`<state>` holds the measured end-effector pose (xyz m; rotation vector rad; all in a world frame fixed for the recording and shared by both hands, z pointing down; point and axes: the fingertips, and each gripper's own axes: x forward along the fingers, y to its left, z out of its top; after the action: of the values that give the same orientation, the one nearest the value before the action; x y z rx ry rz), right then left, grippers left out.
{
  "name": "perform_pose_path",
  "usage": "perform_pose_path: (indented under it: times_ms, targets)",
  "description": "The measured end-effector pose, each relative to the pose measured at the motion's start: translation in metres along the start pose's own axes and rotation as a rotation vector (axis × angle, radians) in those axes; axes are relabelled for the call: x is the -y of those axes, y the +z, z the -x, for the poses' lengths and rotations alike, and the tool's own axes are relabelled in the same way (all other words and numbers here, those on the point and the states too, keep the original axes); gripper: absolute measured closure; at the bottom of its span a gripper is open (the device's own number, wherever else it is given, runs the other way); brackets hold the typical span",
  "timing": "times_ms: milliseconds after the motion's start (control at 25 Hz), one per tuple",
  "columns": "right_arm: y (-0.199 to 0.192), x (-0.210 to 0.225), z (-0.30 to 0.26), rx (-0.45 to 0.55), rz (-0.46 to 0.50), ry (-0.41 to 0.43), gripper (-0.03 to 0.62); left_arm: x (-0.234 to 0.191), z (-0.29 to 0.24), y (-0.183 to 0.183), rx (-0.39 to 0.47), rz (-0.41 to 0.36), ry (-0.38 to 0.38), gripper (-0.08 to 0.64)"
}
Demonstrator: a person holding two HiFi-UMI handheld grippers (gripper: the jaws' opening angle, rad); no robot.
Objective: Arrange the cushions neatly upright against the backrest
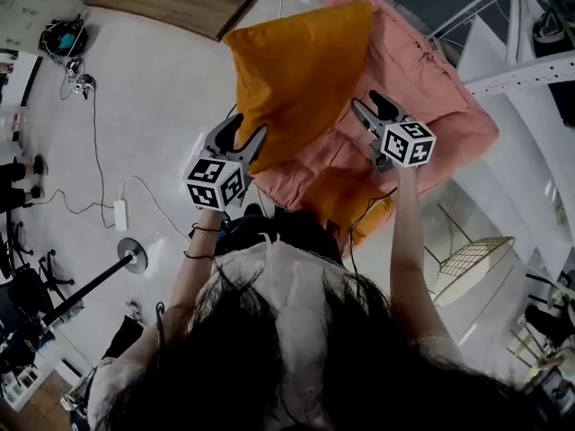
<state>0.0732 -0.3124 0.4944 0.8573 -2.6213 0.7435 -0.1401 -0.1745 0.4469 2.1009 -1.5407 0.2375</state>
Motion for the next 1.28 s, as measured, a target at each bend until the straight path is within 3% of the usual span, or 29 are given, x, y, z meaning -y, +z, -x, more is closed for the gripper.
perform_pose_path:
  times_ms: [240,360,640,880,1000,1160,1280]
  targets:
    - [-0.011,0.057,-0.053,-0.031,-0.148,0.054,0.322,-0.008,-0.022,-0.013,-0.052,0.061,0.049,0.304]
    - [-0.015,0.070,-0.075,-0.052,-0.171,0.073,0.318,-0.014,-0.022,-0.021,-0.075,0.075,0.075,0.295]
    - [-0.014,0.080,-0.109,-0.066,-0.230,0.197,0.318,-0.021,-0.046,-0.021,-0.096,0.084,0.078,0.293]
    - [-0.018,0.071,-0.110,0.003,-0.276,0.190,0.321,-0.026,-0.059,-0.029,-0.120,0.093,0.108,0.293]
    - [-0.020,0.066,-0.106,-0.005,-0.268,0.157,0.376,-0.035,-0.060,-0.029,-0.113,0.091,0.142,0.293]
    - [-0.024,0.061,-0.099,-0.054,-0.204,0.084,0.496,-0.043,-0.058,-0.031,-0.117,0.065,0.138,0.299]
    - [-0.030,0.052,-0.091,-0.069,-0.209,0.060,0.532,-0.054,-0.051,-0.037,-0.139,0.061,0.137,0.343]
